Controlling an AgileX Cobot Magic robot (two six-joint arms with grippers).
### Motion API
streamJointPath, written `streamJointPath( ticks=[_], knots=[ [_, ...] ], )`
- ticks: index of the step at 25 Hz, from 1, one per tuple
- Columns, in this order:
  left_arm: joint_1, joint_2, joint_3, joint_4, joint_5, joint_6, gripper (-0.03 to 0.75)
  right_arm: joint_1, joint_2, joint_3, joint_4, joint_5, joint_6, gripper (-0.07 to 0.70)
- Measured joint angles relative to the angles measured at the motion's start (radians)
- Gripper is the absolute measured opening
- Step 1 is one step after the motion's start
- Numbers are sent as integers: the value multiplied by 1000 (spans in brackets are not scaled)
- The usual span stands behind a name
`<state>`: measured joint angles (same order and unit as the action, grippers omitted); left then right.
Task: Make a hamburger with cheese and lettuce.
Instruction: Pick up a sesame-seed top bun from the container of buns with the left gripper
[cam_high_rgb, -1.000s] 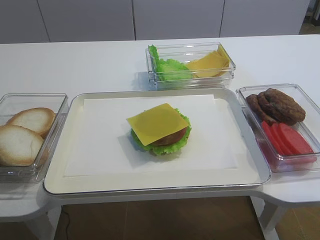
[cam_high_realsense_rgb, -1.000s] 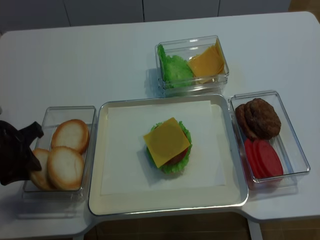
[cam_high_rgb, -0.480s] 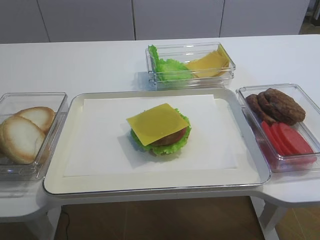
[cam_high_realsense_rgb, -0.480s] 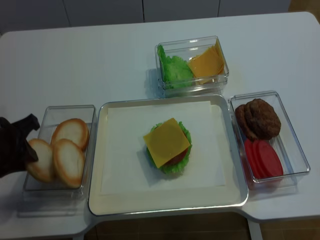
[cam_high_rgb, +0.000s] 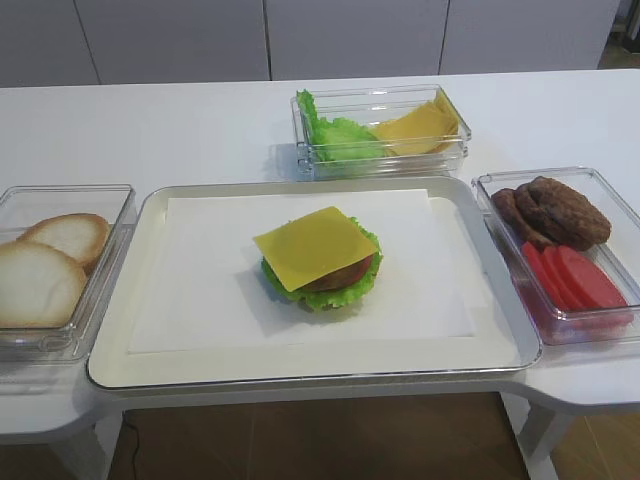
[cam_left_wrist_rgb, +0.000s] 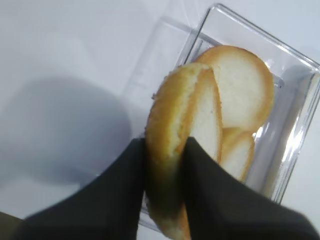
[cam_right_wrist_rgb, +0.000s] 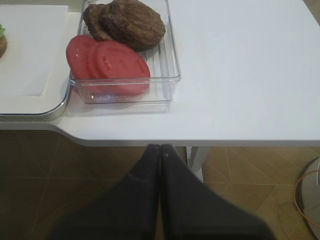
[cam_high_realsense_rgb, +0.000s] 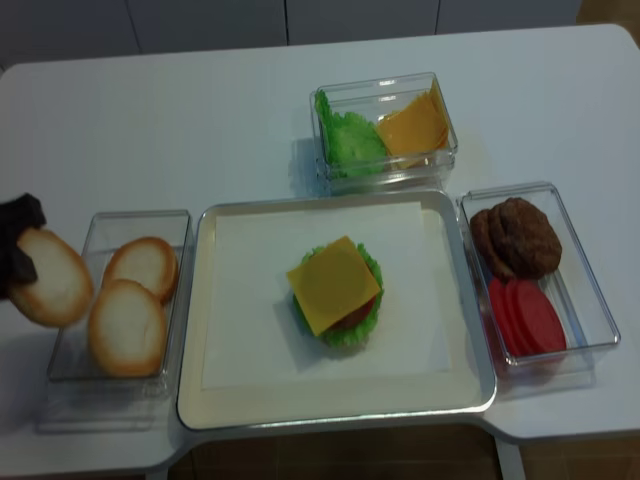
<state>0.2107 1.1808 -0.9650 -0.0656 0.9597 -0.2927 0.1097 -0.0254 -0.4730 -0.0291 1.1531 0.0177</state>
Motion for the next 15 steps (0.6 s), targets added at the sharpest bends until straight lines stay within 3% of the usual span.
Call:
streamJointPath(
  ticks=[8, 15],
  knots=[
    [-17, -115, -63, 97, 51, 42, 158, 0, 0, 0, 0, 0, 0, -35],
    [-198, -136, -91, 156, 113, 118, 157, 0, 0, 0, 0, 0, 0, -35]
  ],
)
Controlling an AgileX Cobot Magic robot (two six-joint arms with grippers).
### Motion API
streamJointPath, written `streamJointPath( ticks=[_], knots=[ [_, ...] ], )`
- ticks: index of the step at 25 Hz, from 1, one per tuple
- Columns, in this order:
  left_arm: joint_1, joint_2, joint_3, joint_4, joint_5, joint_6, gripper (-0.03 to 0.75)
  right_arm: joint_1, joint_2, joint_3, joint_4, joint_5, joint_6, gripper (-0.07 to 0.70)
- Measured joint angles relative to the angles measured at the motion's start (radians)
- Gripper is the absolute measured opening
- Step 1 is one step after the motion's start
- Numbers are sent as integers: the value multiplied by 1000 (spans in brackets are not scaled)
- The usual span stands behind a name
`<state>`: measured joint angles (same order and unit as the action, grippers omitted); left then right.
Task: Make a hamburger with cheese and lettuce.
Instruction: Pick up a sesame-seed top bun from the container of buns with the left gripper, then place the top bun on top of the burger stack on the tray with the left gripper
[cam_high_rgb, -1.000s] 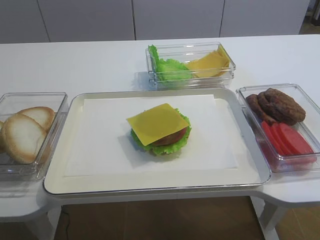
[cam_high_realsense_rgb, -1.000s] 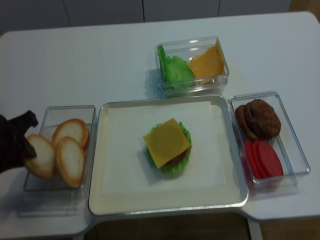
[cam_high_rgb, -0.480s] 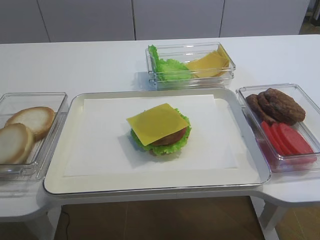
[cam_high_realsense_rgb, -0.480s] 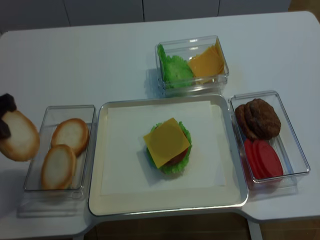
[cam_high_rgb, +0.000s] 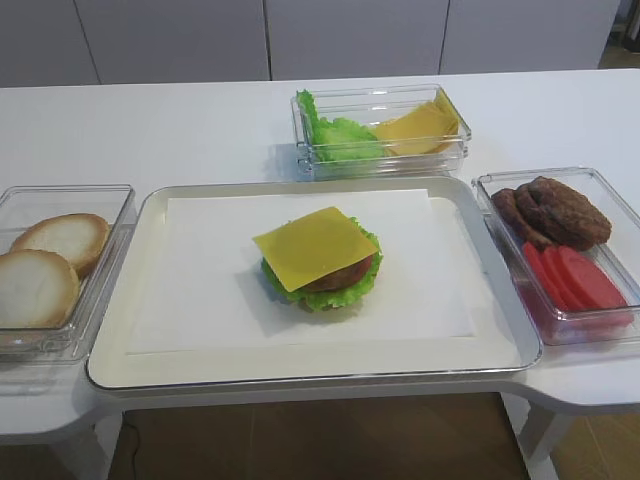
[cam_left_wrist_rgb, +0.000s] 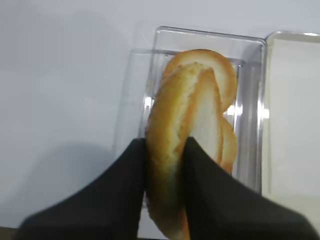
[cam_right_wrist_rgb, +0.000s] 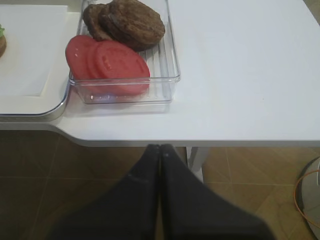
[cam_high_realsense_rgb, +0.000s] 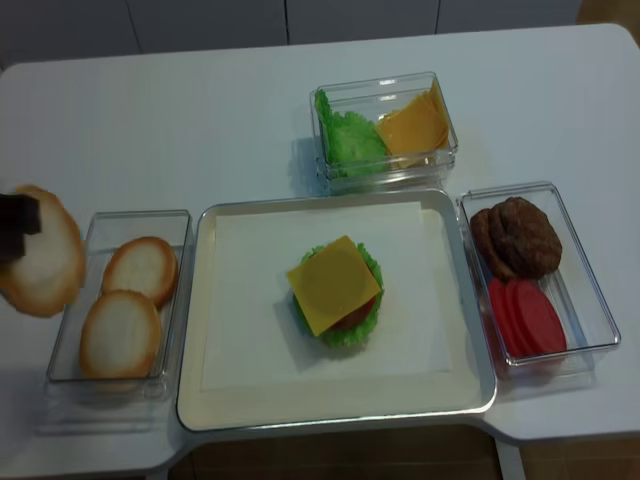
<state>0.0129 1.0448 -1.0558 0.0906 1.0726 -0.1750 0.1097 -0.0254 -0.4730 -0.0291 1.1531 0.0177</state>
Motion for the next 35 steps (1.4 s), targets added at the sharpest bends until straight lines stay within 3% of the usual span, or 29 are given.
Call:
streamJointPath(
  ticks=[10, 16, 20, 28, 35],
  knots=[
    [-382, 91, -67, 272, 3, -130, 157, 0, 0, 0, 0, 0, 0, -35],
    [-629, 261, -181, 502, 67, -200, 157, 0, 0, 0, 0, 0, 0, -35],
    [-756, 364, -239, 636, 82, -228, 157, 0, 0, 0, 0, 0, 0, -35],
    [-929, 549, -370, 801, 79, -242, 157, 0, 0, 0, 0, 0, 0, -35],
    [-996, 670, -409, 850, 54, -242, 157, 0, 0, 0, 0, 0, 2, -35]
  ],
)
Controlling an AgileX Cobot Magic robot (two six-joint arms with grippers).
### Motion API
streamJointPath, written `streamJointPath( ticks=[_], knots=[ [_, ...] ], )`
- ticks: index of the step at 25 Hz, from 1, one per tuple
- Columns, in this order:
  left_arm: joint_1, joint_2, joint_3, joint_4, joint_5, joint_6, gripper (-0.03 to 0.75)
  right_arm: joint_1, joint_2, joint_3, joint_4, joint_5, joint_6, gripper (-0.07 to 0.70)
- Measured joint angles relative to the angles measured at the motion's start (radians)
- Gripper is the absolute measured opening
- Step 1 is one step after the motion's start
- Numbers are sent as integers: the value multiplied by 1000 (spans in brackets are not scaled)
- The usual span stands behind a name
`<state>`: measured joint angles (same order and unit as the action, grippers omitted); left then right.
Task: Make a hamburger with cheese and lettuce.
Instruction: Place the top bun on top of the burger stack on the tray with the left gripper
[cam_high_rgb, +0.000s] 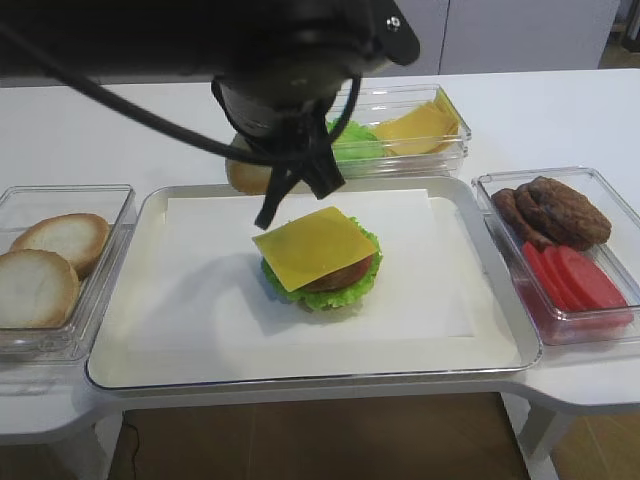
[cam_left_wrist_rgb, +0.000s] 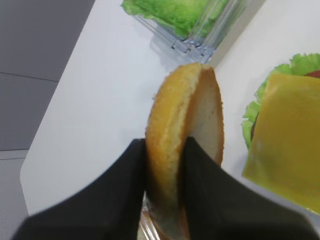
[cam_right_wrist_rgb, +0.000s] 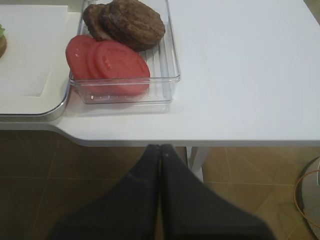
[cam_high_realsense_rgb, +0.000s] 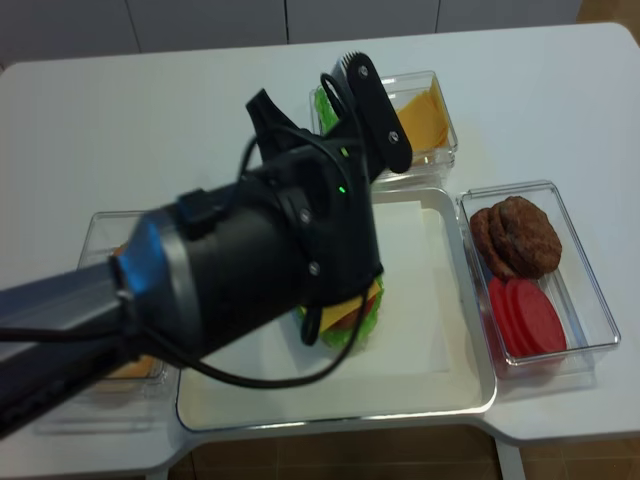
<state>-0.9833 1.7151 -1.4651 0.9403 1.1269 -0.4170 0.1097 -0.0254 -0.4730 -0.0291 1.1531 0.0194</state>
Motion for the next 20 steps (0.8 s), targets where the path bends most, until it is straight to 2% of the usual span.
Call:
streamJointPath(
  ticks=[6, 11, 20],
  knots=[
    [-47, 49, 0, 70, 0, 13, 154, 0, 0, 0, 0, 0, 0, -49],
    [-55, 85, -2, 108, -1, 41, 153, 0, 0, 0, 0, 0, 0, -49],
    [-61, 97, -3, 73, 22, 45, 151, 0, 0, 0, 0, 0, 0, -49]
  ],
)
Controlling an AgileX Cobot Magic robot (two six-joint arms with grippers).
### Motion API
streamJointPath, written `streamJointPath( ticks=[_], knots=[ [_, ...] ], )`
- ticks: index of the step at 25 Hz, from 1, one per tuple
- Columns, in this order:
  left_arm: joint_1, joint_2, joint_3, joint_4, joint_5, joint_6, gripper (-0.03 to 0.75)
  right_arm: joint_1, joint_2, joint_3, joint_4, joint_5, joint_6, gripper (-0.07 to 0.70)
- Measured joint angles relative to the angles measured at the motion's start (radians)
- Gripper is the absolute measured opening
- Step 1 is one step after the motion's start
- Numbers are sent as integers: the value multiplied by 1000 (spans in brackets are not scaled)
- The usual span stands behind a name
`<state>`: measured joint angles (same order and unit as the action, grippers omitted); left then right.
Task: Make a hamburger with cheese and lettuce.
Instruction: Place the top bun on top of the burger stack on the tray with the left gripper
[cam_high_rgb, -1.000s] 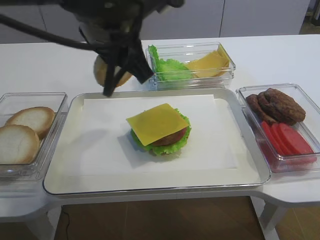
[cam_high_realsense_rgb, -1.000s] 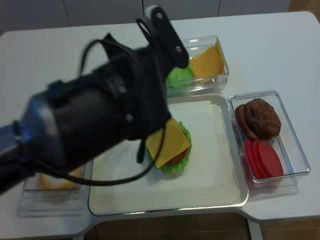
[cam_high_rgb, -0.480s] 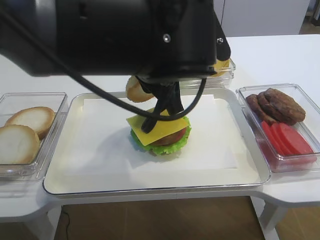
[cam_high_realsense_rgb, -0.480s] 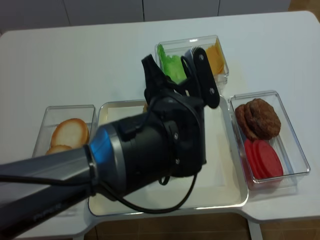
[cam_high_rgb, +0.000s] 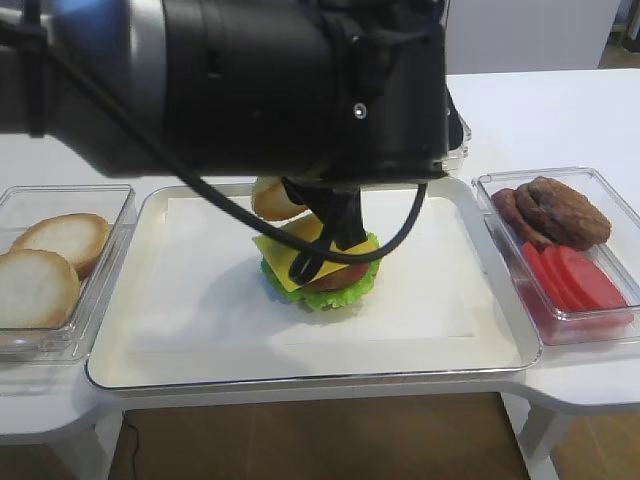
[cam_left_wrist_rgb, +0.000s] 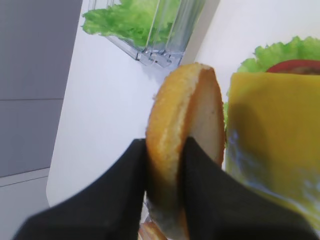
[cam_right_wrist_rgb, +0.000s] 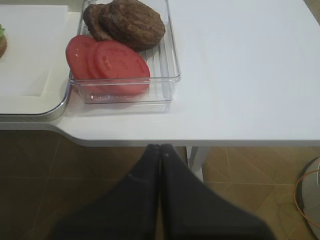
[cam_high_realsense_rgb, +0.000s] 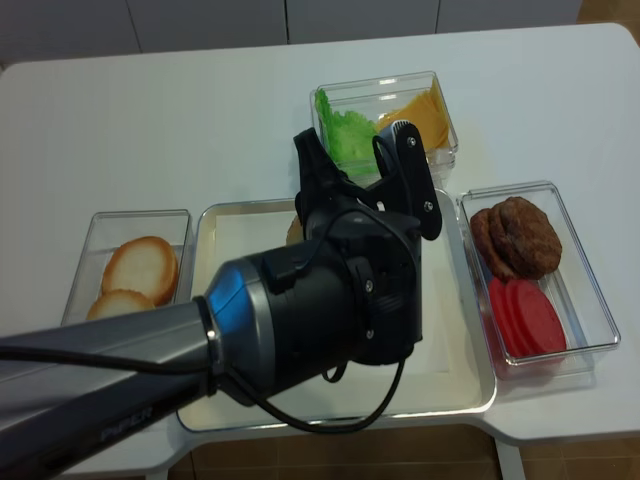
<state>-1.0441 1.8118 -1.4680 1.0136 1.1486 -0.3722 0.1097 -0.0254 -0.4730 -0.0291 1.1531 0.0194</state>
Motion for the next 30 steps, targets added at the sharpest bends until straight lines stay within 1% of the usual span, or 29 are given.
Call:
streamJointPath(
  ticks=[9, 20, 30],
  knots=[
    [0, 20, -2, -36, 17, 0, 149, 0, 0, 0, 0, 0, 0, -49],
    [0, 31, -6, -38, 33, 0, 148, 0, 0, 0, 0, 0, 0, -49],
    [-1, 31, -6, -38, 33, 0, 148, 0, 0, 0, 0, 0, 0, -49]
  ],
)
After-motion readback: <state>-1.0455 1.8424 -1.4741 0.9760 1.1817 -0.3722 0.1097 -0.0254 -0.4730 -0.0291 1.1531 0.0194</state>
